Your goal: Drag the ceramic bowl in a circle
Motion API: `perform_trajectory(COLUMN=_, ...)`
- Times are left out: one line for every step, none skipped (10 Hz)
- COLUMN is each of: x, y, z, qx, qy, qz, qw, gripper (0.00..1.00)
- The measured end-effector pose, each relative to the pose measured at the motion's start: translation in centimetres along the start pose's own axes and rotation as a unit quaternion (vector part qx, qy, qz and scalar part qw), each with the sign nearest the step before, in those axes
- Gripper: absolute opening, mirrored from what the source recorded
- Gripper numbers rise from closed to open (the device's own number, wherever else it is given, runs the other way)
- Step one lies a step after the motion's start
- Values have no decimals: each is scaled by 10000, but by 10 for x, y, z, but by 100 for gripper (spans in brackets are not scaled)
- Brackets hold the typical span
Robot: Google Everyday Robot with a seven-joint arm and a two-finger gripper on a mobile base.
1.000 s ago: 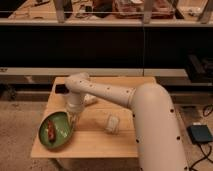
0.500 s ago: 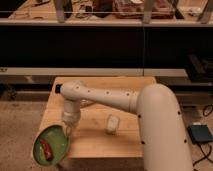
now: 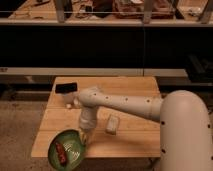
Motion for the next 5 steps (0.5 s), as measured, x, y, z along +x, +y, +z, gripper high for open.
perform_trajectory(x=-3, y=18, z=-3, qx=-5, qy=58, qz=224, qw=9997, gripper=0)
perform_trajectory(x=-4, y=34, z=-8, qx=1, qy=139, qz=450, qw=9989, gripper=0)
perform_trajectory(x=-2, y=41, z=-12, qx=31, qy=219, qz=579, qw=9981, gripper=0)
perform_trajectory(x=3, y=46, z=-19, qx=101, qy=345, qz=735, qw=9967, gripper=0)
perform_trajectory(x=9, y=46, z=-23, qx=164, qy=429, qz=827, qw=9955, gripper=0)
